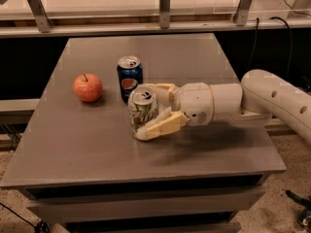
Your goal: Place 7up can upright
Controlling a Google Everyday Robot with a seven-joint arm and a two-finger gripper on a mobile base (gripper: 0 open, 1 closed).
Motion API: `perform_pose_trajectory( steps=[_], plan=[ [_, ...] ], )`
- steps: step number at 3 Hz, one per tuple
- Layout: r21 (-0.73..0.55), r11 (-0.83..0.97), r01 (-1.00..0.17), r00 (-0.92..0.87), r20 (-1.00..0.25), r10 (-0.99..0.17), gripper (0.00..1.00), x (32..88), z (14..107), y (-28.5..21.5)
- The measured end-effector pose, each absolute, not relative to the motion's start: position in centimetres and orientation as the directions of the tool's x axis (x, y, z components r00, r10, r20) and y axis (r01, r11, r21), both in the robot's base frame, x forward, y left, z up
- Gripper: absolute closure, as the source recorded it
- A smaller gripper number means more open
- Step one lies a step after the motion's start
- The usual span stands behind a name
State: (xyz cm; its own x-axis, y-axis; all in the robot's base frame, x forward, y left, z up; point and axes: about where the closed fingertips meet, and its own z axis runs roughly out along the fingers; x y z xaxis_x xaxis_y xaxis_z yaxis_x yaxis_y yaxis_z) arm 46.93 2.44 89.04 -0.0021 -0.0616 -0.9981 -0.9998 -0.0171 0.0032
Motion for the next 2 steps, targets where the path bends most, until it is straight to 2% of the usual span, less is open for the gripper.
perform_pose_trajectory(
  steps=[2],
  plan=[
    [-0.023,-0.054,-0.998,0.026,-0.998,-0.061,0.00,46.5,91.9,0.2]
  ],
)
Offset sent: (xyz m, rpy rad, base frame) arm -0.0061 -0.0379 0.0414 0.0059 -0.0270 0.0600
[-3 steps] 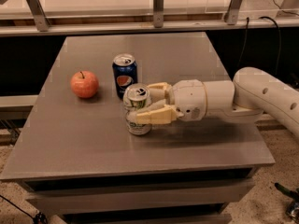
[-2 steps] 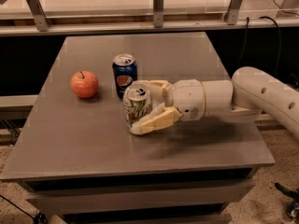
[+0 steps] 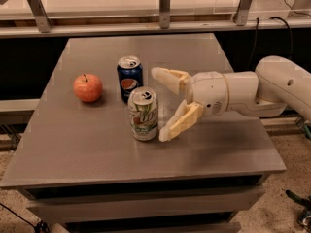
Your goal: Place 7up can upright
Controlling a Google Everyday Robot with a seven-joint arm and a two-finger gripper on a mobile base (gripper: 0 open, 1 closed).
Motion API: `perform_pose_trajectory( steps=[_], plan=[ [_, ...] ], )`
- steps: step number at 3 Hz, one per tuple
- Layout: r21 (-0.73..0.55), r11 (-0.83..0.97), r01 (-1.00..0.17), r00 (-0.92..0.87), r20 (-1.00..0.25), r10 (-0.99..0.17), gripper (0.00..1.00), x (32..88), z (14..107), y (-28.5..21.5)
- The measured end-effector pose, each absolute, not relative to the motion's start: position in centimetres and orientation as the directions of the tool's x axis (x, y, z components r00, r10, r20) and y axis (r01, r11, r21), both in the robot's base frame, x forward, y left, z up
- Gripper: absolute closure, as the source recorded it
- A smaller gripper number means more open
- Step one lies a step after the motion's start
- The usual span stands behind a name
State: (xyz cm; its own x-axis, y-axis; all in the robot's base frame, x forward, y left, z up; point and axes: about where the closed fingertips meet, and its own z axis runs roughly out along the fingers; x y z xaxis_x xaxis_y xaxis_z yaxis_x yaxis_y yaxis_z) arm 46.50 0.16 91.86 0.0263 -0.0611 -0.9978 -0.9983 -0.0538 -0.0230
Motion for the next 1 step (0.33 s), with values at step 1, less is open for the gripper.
perform_pose_trajectory(
  steps=[1],
  plan=[
    [-0.029,-0.060,-0.998,0.032,-0.998,-0.051,0.00,46.47,92.43,-0.61]
  ],
)
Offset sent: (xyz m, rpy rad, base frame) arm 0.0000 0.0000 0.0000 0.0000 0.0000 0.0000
